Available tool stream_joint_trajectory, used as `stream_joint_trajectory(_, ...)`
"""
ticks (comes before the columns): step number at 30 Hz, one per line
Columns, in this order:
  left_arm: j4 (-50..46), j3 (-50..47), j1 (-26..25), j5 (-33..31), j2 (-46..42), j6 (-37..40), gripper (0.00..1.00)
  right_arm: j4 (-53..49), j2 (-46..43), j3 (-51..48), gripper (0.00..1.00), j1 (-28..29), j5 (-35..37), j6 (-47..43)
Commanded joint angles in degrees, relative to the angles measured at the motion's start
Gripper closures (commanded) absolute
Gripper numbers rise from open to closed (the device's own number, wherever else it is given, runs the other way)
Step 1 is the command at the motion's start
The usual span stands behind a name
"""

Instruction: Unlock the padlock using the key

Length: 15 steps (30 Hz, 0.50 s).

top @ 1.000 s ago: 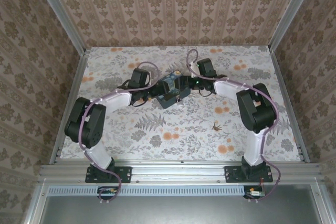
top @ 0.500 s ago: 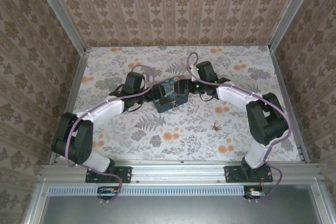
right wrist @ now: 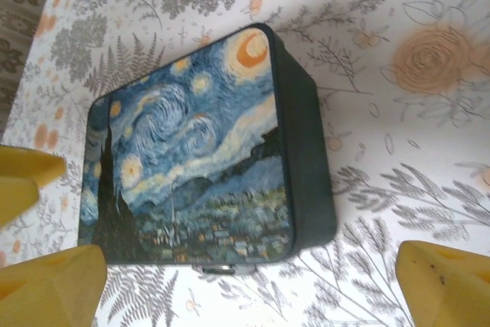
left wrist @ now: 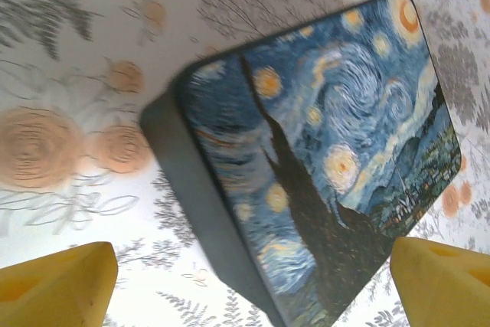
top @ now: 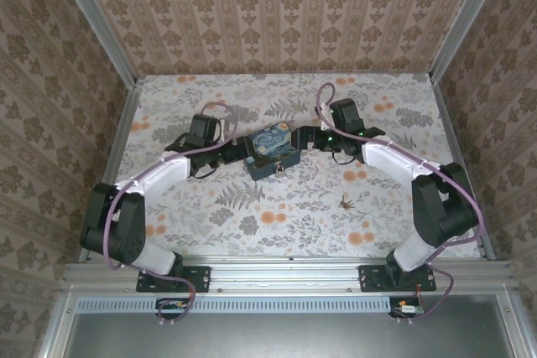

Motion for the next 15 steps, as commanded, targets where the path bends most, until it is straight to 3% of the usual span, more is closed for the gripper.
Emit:
stream_joint_trajectory(1, 3.38, 2.96, -1.12, 1.71, 3.30, -1.79, 0.07, 4.17, 5.08, 4.83, 0.02, 0.69, -3.74, 0.96)
stream_joint_trajectory(7, 6.07, 8.35, -1.24, 1.87, 9.48, -2.03, 0.08, 3.76, 10.91, 9.01, 0.03, 2.66, -6.53, -0.15)
stream_joint_trajectory(15, 6.96, 12.99, -0.79, 4.13, 15.37, -1.12, 0.08, 2.43, 8.56, 5.94, 0.03, 4.14, -5.42, 0.76)
